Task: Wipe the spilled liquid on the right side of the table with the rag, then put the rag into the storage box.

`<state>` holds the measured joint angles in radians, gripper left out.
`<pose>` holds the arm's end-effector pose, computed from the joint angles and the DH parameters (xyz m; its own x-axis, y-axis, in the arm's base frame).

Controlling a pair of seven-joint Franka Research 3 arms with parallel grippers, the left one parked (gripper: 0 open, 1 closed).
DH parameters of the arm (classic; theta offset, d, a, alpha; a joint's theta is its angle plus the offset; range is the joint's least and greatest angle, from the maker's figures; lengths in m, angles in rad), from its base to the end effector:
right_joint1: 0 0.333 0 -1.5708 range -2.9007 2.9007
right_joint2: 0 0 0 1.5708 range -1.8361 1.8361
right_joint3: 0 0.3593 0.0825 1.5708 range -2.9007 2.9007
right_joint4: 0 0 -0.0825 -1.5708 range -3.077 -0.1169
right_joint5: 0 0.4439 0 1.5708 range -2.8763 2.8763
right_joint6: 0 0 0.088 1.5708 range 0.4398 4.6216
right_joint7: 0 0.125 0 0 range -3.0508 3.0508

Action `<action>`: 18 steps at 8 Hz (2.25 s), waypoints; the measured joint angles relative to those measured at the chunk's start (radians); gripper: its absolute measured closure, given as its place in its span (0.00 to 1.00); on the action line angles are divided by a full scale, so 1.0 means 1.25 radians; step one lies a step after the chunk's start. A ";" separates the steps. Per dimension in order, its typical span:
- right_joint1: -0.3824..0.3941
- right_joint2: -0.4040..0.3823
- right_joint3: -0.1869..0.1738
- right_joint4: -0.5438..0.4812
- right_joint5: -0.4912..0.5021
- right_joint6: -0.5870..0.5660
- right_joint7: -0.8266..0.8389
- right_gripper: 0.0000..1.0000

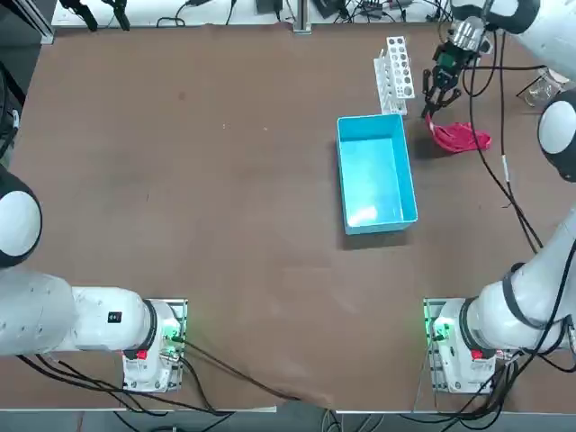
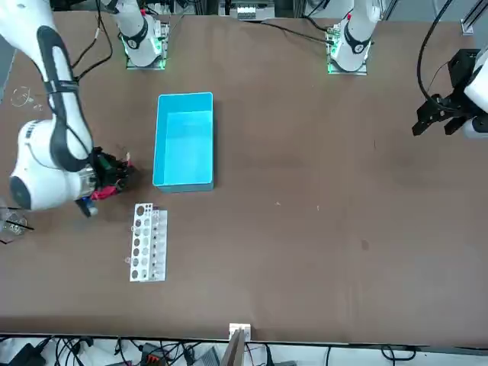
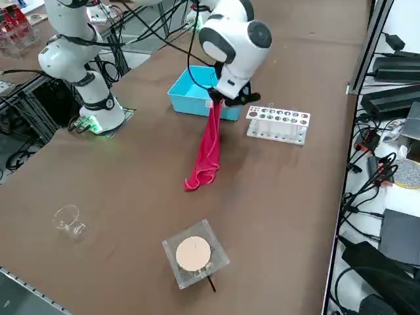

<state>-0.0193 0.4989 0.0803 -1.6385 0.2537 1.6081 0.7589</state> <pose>0.6756 0.0668 0.2934 0.5666 -0.6245 -0.5376 -0.6546 -0.7373 0.1667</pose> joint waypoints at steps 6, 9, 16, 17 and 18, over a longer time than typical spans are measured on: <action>0.022 -0.053 0.040 0.003 0.076 -0.126 -0.004 0.98; -0.017 -0.058 0.028 0.002 0.049 -0.127 -0.025 0.98; -0.329 0.026 0.018 -0.005 -0.334 0.081 -0.380 0.98; -0.371 0.041 0.017 -0.004 -0.395 0.132 -0.445 0.98; -0.423 0.050 0.016 -0.003 -0.452 0.186 -0.518 0.98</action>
<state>-0.5474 0.5619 0.1005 -1.6428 -0.3108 1.8412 0.1111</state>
